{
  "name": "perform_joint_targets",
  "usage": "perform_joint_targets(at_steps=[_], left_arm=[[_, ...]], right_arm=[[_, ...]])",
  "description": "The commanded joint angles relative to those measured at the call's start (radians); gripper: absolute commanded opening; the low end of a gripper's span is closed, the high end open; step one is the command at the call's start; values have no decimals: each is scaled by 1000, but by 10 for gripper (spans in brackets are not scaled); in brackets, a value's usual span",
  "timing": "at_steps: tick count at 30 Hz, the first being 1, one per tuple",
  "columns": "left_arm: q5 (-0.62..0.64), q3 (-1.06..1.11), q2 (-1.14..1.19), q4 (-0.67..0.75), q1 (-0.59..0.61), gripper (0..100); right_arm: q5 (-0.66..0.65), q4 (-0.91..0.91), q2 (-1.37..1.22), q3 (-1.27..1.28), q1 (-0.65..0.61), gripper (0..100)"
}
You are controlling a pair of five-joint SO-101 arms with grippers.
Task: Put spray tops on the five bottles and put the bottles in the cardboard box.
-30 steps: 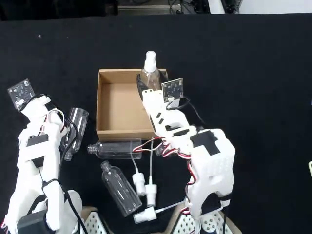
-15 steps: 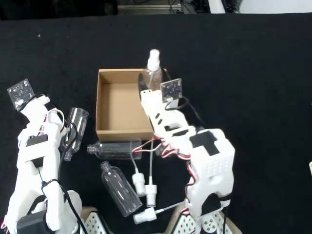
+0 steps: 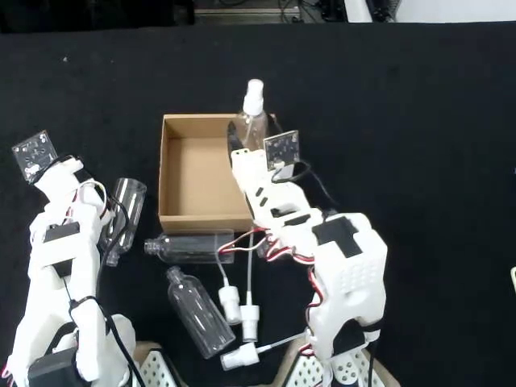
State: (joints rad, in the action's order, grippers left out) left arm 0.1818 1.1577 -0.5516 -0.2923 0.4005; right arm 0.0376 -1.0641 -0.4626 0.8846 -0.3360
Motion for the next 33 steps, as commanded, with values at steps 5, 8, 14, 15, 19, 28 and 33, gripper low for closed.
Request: perform_joint_targets(at_steps=[5,8,14,15,19,28,33], left_arm=[[9,-7,-9,20,4,30],[9,-7,-9,20,4,30],[9,-7,-9,21,4,30],[9,-7,-9,21,4,30],[9,-7,-9,21,4,30],[9,-7,-9,21,4,30],[9,-7,-9,21,4,30]], right_arm=[[5,-37,7,-30,-18,203],[5,-51,12,-28,-12,198],[6,-146,127,71,-11,198],[6,-146,157,88,-9,198],[6,-146,311,162,3,198],[14,270,777,166,313,198],[6,618,946,113,588,198]])
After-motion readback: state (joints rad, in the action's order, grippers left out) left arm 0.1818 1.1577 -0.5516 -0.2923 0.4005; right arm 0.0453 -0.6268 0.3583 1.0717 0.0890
